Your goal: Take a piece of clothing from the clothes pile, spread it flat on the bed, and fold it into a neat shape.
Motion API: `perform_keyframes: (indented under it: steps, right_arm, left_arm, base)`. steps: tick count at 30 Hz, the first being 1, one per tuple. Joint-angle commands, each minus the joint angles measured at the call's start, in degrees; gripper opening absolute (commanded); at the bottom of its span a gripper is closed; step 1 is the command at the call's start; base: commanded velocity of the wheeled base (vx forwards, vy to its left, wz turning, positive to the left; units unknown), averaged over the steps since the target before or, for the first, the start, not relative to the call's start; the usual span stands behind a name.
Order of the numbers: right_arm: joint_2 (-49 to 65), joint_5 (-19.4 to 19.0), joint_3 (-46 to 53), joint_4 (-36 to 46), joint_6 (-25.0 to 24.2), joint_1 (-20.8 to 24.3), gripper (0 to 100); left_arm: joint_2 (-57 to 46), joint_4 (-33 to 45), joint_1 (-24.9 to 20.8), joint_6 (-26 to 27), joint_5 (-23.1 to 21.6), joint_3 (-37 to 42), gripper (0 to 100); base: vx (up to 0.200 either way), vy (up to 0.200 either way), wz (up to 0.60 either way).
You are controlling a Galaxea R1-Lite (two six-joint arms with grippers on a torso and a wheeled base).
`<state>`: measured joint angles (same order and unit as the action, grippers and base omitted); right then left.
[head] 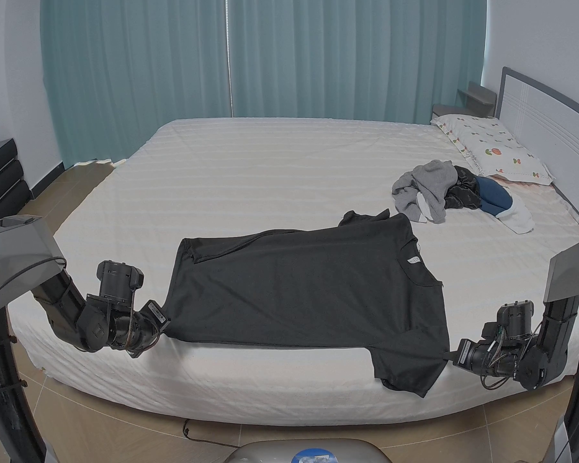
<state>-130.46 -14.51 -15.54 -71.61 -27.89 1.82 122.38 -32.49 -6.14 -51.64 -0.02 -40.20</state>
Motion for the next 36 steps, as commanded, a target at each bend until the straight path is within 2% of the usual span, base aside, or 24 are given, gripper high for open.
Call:
perform_keyframes:
  steps: [1,6,9,11,14,16,18,22,27,28,29,34,36]
  right_arm:
    - [3.0,0.0,2.2,0.3,2.2,-2.0,0]
    - [6.1,0.0,3.9,3.7,6.6,-2.8,0]
    - [7.9,0.0,4.1,6.4,7.6,-2.8,0]
    - [8.3,0.0,4.1,7.4,7.9,-2.8,0]
    - [8.5,0.0,4.8,9.5,10.1,-2.7,0]
    - [8.2,0.0,6.1,10.3,14.1,-2.8,0]
    - [7.5,0.4,6.0,10.7,15.1,-2.8,0]
    - [4.3,2.0,5.4,9.9,15.2,-2.7,0]
    - [3.2,1.9,4.0,9.6,14.8,-2.3,0]
    - [2.9,1.9,3.9,9.5,14.7,-2.2,100]
    - [2.9,1.9,3.9,9.5,14.7,-2.0,100]
    - [3.5,1.9,3.2,9.4,12.6,-2.0,100]
    - [4.9,1.9,2.2,8.9,10.1,-2.0,100]
  left_arm:
    - [-2.1,2.4,1.4,2.1,-0.1,0.3,0]
    - [-3.6,5.4,1.5,4.1,-0.1,0.5,0]
    - [-4.2,8.3,1.9,7.8,-0.2,1.2,0]
    - [-4.3,8.8,2.0,8.2,-0.2,1.2,0]
    - [-4.1,9.2,1.9,8.7,-0.2,1.4,0]
    - [-3.9,10.7,1.6,9.9,-0.1,2.2,0]
    - [-3.6,12.4,1.4,11.8,-0.2,2.6,0]
    - [-3.3,12.6,1.4,12.4,-0.5,2.5,0]
    - [-2.7,12.4,1.3,12.4,-0.7,2.4,0]
    - [-2.3,12.4,1.3,12.4,-0.8,2.4,0]
    - [-2.2,12.3,1.3,12.4,-0.9,2.4,100]
    - [-2.1,12.3,1.2,12.3,-2.6,2.4,100]
    - [-2.6,12.3,1.2,12.3,-3.1,2.3,100]
  base:
    - [0.0,0.0,0.0]
    - [0.0,0.0,0.0]
    - [0.0,0.0,0.0]
    - [0.0,0.0,0.0]
    - [0.0,0.0,0.0]
    - [0.0,0.0,0.0]
    - [0.0,0.0,0.0]
    - [0.0,0.0,0.0]
    - [0.0,0.0,0.0]
    - [0.0,0.0,0.0]
    - [0.0,0.0,0.0]
    - [0.0,0.0,0.0]
    - [0.0,0.0,0.0]
